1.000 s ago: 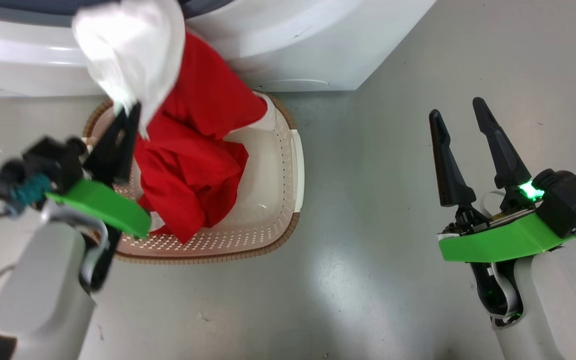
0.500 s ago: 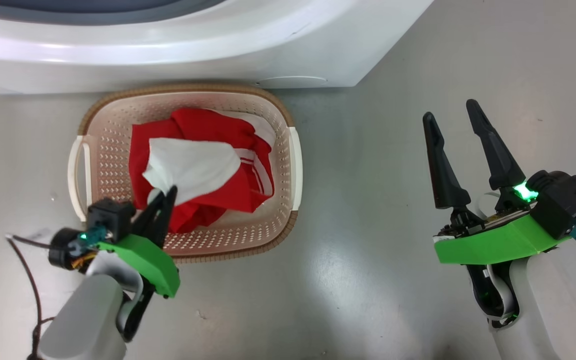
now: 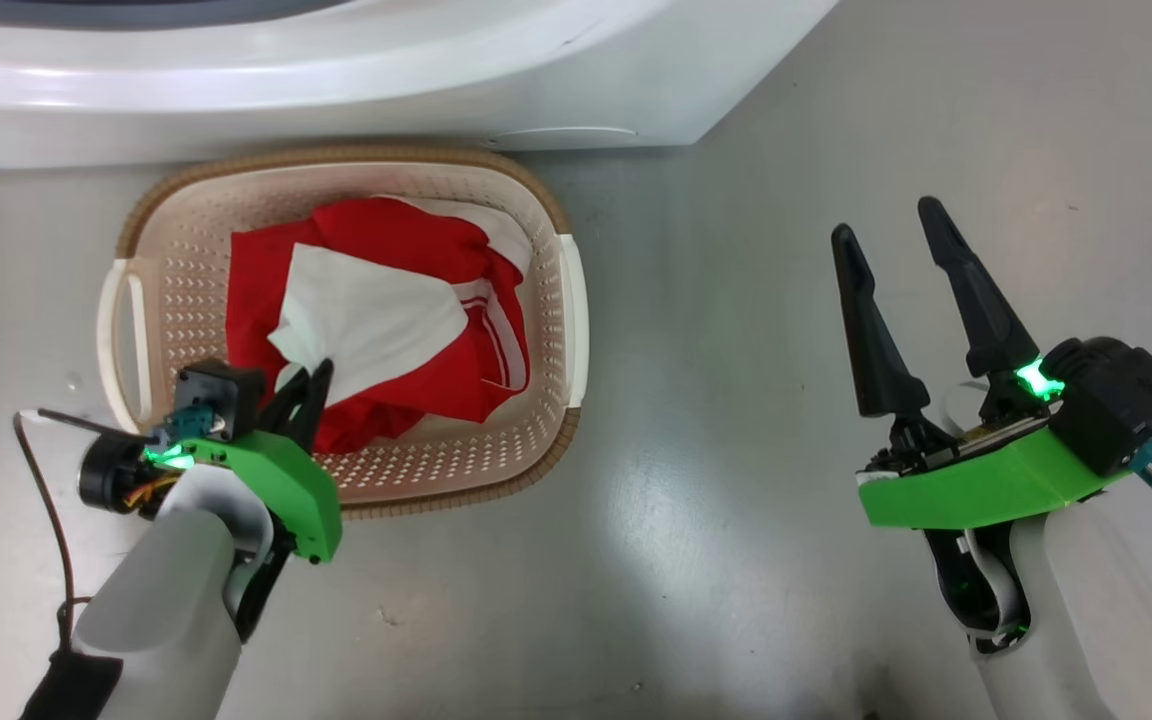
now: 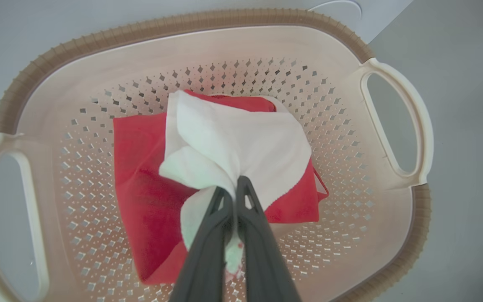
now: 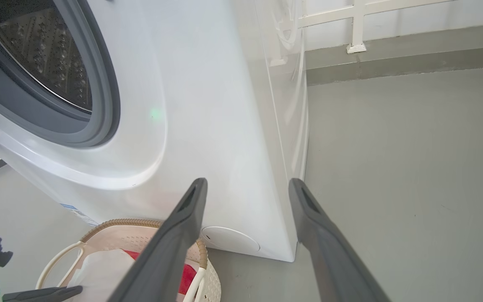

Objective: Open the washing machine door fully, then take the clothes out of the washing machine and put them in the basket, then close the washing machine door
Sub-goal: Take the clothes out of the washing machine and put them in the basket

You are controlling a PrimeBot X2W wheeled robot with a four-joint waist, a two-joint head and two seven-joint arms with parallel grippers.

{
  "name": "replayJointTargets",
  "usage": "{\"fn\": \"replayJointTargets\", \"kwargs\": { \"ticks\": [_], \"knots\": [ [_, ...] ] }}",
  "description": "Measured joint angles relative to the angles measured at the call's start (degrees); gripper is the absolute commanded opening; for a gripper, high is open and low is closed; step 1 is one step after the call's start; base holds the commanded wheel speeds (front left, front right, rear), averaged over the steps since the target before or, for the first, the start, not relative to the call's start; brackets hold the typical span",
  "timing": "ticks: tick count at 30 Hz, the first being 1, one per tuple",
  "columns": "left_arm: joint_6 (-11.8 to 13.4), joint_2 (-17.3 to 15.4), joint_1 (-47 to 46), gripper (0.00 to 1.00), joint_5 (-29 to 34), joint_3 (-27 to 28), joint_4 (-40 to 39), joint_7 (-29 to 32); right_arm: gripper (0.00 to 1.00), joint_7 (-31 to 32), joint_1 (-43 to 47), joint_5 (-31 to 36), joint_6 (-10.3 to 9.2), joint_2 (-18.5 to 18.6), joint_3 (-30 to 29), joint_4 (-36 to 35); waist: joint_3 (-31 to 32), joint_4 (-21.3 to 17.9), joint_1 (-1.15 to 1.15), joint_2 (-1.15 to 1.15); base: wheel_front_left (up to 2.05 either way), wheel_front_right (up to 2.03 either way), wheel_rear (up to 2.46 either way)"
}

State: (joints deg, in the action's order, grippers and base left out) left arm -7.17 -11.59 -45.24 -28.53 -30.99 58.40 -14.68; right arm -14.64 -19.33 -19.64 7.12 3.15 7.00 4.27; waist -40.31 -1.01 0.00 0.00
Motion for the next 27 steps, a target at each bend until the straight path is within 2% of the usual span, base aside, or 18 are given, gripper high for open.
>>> {"fn": "replayJointTargets", "kwargs": {
  "ticks": [1, 4, 6, 8, 9, 10, 19, 27],
  "knots": [
    [0.0, 0.0, -0.4, 0.00, -0.4, -0.5, 1.2, 0.0, 1.00, 0.0, -0.2, 0.0, 0.01, 0.0, 0.1, 0.0, -0.2, -0.1, 0.00, 0.00, 0.00, 0.00, 0.00],
    [0.0, 0.1, -1.7, 0.10, -1.6, -1.1, 3.0, 0.0, 1.00, 0.0, -1.0, 0.0, 0.01, 0.0, 0.1, -0.1, -0.7, -0.5, 0.00, 0.00, 0.00, 0.00, 0.00],
    [0.0, 0.0, -2.8, 0.27, -2.3, -1.4, 3.6, 0.0, 1.00, 0.0, -1.0, 0.0, 0.01, 0.0, 0.1, -0.1, -1.1, -0.7, 0.00, 0.00, 0.00, 0.00, 0.00],
    [0.0, 0.0, -3.5, 0.51, -3.2, -1.9, 4.1, 0.0, 1.00, 0.0, -1.0, 0.0, 0.01, 0.0, 0.0, -0.1, -1.3, -0.8, 0.00, 0.00, 0.00, 0.00, 0.00],
    [0.0, 0.0, -3.6, 0.93, -3.7, -2.2, 4.3, 0.0, 1.00, 0.0, -1.0, 0.0, 0.00, 0.0, -0.1, -0.1, -1.4, -0.8, 0.00, 0.00, 0.00, 0.00, 0.00],
    [0.0, 0.0, -3.7, 1.00, -4.1, -2.3, 4.5, 0.0, 1.00, 0.0, -1.0, 0.0, 0.01, 0.0, -0.2, -0.1, -1.5, -0.7, 0.00, 0.00, 0.00, 0.00, 0.00],
    [0.0, -0.9, -3.9, 1.00, -6.0, -2.6, 2.4, 0.0, 1.00, 0.0, -1.1, 0.0, 0.01, 0.0, -0.5, 0.0, -0.8, -0.1, 0.00, 0.00, 0.00, 0.00, 0.00],
    [0.0, -2.0, -1.4, 1.00, -6.0, 1.4, -2.3, 0.0, 1.00, 0.0, -1.0, 0.0, 0.01, 0.0, -0.9, 0.6, 1.7, 0.4, 0.00, 0.00, 0.00, 0.00, 0.00]
  ]
}}
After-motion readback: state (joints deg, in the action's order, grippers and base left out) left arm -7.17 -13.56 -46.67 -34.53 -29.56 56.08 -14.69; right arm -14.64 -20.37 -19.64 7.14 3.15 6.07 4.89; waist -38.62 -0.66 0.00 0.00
